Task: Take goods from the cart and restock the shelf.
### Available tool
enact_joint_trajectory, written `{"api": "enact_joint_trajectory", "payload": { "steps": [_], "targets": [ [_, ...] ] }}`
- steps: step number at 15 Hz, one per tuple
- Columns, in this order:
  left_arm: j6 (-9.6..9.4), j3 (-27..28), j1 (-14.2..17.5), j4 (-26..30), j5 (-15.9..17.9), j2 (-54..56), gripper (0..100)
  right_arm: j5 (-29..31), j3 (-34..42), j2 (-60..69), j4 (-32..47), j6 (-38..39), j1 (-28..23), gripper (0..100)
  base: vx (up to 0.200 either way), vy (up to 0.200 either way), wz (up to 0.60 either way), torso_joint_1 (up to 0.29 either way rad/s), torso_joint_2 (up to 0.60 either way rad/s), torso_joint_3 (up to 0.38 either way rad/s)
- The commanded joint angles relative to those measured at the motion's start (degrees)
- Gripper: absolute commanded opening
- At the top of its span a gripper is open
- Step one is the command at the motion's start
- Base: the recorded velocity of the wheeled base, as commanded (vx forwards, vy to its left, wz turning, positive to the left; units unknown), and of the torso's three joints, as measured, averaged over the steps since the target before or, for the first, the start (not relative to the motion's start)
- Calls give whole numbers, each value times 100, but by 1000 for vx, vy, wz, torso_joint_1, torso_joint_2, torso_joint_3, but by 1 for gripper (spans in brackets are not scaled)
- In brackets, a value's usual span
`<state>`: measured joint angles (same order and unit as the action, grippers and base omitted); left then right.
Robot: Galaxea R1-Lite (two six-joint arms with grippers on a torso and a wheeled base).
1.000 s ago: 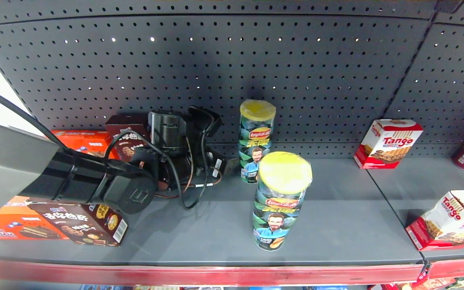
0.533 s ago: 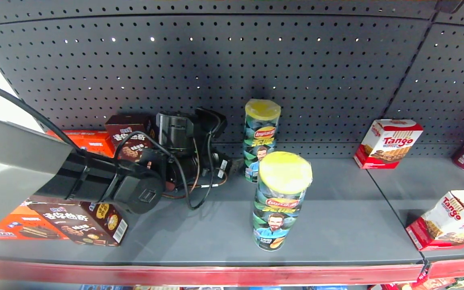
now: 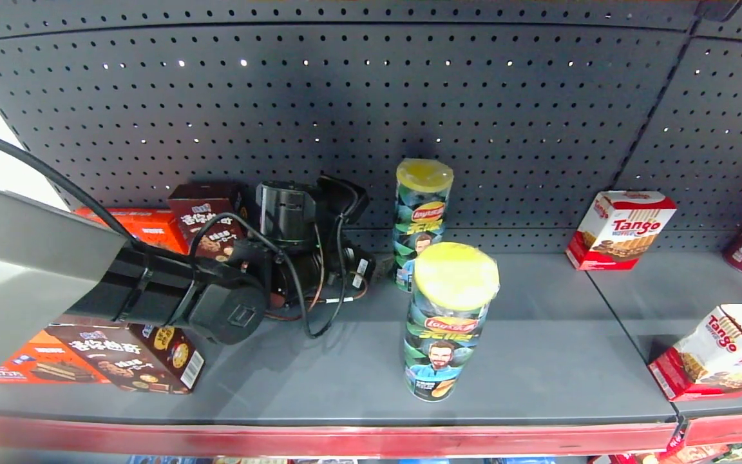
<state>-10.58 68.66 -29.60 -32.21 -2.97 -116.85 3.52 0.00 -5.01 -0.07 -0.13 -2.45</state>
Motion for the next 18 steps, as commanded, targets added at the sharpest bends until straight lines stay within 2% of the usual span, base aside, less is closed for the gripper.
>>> {"api": "enact_joint_trajectory", "payload": {
  "steps": [1, 3, 5, 8, 12, 13, 14, 16, 17, 18],
  "targets": [
    [-14, -89, 68, 65, -1, 435, 100, -1, 0, -9, -1, -4, -1, 100, 0, 0, 0, 0, 0, 0],
    [-5, -160, 77, 83, -19, 909, 100, -1, 0, -9, -1, -4, -1, 100, 0, 0, 0, 0, 0, 0],
    [-14, -643, -2, 83, -28, 1692, 100, -1, 0, -9, -1, -4, -1, 100, 0, 0, 0, 0, 0, 0],
    [-5, -1742, -283, 13, -45, 3168, 100, -1, 0, -9, -10, -4, -1, 100, 0, 0, 0, 0, 0, 0],
    [56, -3306, -257, 48, -168, 5488, 100, -1, 0, -9, -1, -4, -1, 100, 0, 0, 0, 0, 0, 0],
    [47, -3728, -222, 224, -177, 6622, 100, -1, 0, -9, -10, -4, -1, 100, 0, 0, 0, 0, 0, 0],
    [39, -3895, -222, 479, -212, 7246, 100, -1, 0, -9, -10, -4, -1, 100, 0, 0, 0, 0, 0, 0],
    [47, -4255, -187, 1524, -335, 8565, 100, -1, 0, -9, -1, 5, -1, 100, 0, 0, 0, 0, 0, 0],
    [65, -4431, 156, 2034, -335, 9118, 100, -1, 0, -9, -1, -4, -1, 100, 0, 0, 0, 0, 0, 0],
    [74, -4792, 1193, 2377, -309, 9821, 100, -1, -9, -9, -1, -4, -1, 100, 0, 0, 0, 0, 0, 0]
  ]
}}
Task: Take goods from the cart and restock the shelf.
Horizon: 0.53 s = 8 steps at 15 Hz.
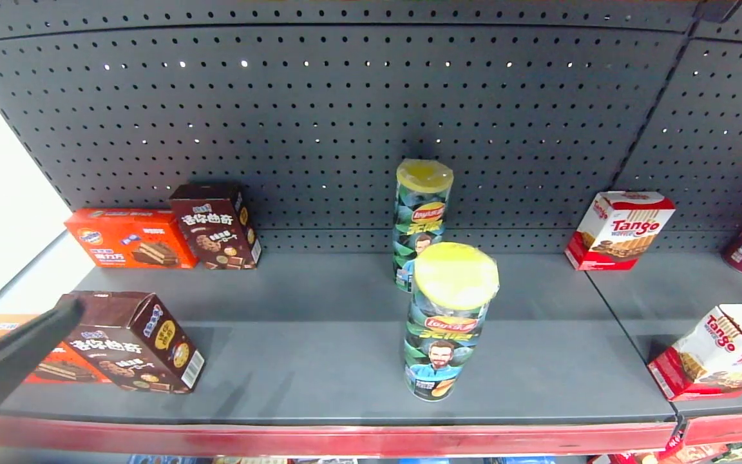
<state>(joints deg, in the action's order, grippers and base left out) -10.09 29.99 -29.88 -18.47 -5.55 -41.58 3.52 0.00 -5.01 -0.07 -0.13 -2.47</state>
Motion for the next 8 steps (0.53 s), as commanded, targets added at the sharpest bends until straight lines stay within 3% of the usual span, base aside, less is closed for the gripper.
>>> {"api": "enact_joint_trajectory", "payload": {
  "steps": [1, 2, 3, 6, 8],
  "targets": [
    [16, -1153, 1670, 994, -8, 2471, 100, -1, 0, -9, -10, -4, 1, 100, 0, 0, 0, 0, 0, 0],
    [16, -1540, 2144, 986, 150, 2655, 100, -1, 0, -9, -1, -4, 1, 100, 0, 0, 0, 0, 0, 0],
    [7, -2199, 2566, 986, 607, 3244, 100, -1, 0, -9, -1, -4, 1, 100, 0, 0, 0, 0, 0, 0],
    [16, -2999, 2795, 994, 985, 3877, 100, -1, 0, -9, -1, -4, 1, 100, 0, 0, 0, 0, 0, 0],
    [113, -2990, 3093, 1574, 968, 4079, 100, -1, 0, -9, -10, 5, 1, 100, 0, 0, 0, 0, 0, 0]
  ]
}}
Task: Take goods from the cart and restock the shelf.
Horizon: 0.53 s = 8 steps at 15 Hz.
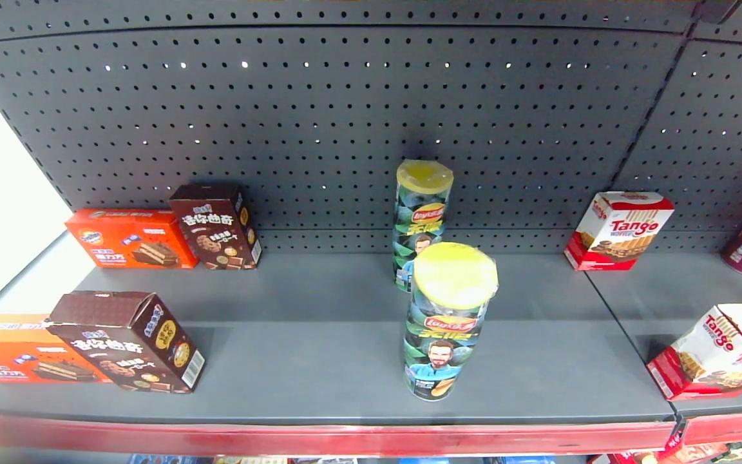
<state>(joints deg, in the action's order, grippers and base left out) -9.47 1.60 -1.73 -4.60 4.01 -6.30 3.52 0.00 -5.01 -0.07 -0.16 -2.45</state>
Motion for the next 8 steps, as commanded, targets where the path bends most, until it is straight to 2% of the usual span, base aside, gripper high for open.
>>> {"api": "enact_joint_trajectory", "payload": {
  "steps": [1, 2, 5, 6, 7, 8],
  "targets": [
    [156, -151, 243, 152, 12, 595, 100, -1, 0, -9, -1, -2, -1, 100, 0, 0, 0, 0, 0, 0],
    [297, -160, 182, 108, 21, 630, 100, -1, 0, -9, -1, -2, -1, 100, 0, 0, 0, 0, 0, 0],
    [314, -160, 182, 108, 21, 630, 100, -1, 0, -9, -1, 7, -1, 100, 0, 0, 0, 0, 0, 0],
    [446, -160, 182, 108, 65, 630, 100, -1, 0, -9, -1, -2, -1, 100, 0, 0, 0, 0, 0, 0],
    [596, -133, 164, 196, 355, 630, 100, -1, 0, -9, -10, 7, -1, 100, 0, 0, 0, 0, 0, 0],
    [604, -125, 173, 240, 592, 630, 100, -1, 0, -9, -1, -2, -1, 100, 0, 0, 0, 0, 0, 0]
  ]
}}
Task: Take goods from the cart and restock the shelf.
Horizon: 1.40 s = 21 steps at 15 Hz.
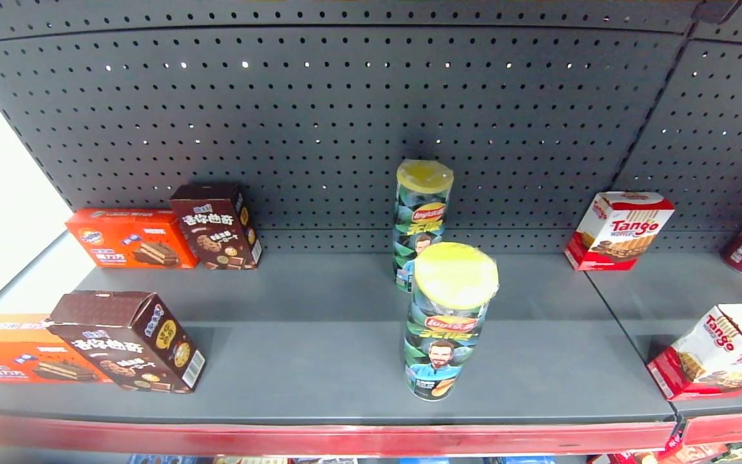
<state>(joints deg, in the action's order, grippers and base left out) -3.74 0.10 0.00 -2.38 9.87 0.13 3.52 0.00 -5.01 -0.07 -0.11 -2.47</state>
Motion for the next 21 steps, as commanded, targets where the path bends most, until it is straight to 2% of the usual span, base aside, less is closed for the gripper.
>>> {"api": "enact_joint_trajectory", "payload": {
  "steps": [1, 2, 3, 8, 10, 13, 14, 15, 16, 17, 18, 19, 21],
  "targets": [
    [-21, 61, 0, 53, 718, -13, 100, -1, 0, -9, -1, 2, 1, 100, 0, 0, 0, 0, 0, 0],
    [-21, 87, -9, 123, 990, -13, 100, -1, 0, -9, -10, -7, 1, 100, 0, 0, 0, 0, 0, 0],
    [-12, 122, -26, 238, 1087, -66, 100, -1, 0, -9, -1, -7, 1, 100, 0, 0, 0, 0, 0, 0],
    [-21, 131, -18, 264, 1096, -13, 100, -1, 0, -9, -1, -7, 1, 100, 0, 0, 0, 0, 0, 0],
    [102, 105, -18, 220, 1052, -13, 100, -36, 0, -18, -1, -24, 1, 100, 0, 0, 0, 0, 0, 0],
    [102, 131, -18, 247, 1113, -13, 100, -53, -9, -9, -10, -86, 1, 100, 0, 0, 0, 0, 0, 0],
    [119, 105, -18, 220, 1043, -13, 100, -115, -202, -70, -45, -103, 37, 100, 0, 0, 0, 0, 0, 0],
    [111, 122, -18, 229, 1060, -13, 100, -159, -1406, -1028, 25, -59, 177, 100, 0, 0, 0, 0, 0, 0],
    [58, 122, -18, 229, 1087, -13, 100, -212, -2259, -2470, 7, 160, 247, 100, 0, 0, 0, 0, 0, 0],
    [14, 122, -18, 238, 1078, -13, 100, -458, -2487, -2663, 16, 152, 397, 100, 0, 0, 0, 0, 0, 0],
    [-12, 122, -18, 238, 1087, -13, 100, -1011, -2593, -3208, -1, -182, 828, 100, 0, 0, 0, 0, 0, 0],
    [5, 105, -18, 220, 1069, -13, 100, -1073, -2689, -3639, -107, -420, 1162, 100, 0, 0, 0, 0, 0, 0],
    [-83, 113, -18, 229, 1069, -13, 100, -1047, -3015, -4579, -555, -481, 1689, 100, 0, 0, 0, 0, 0, 0]
  ]
}}
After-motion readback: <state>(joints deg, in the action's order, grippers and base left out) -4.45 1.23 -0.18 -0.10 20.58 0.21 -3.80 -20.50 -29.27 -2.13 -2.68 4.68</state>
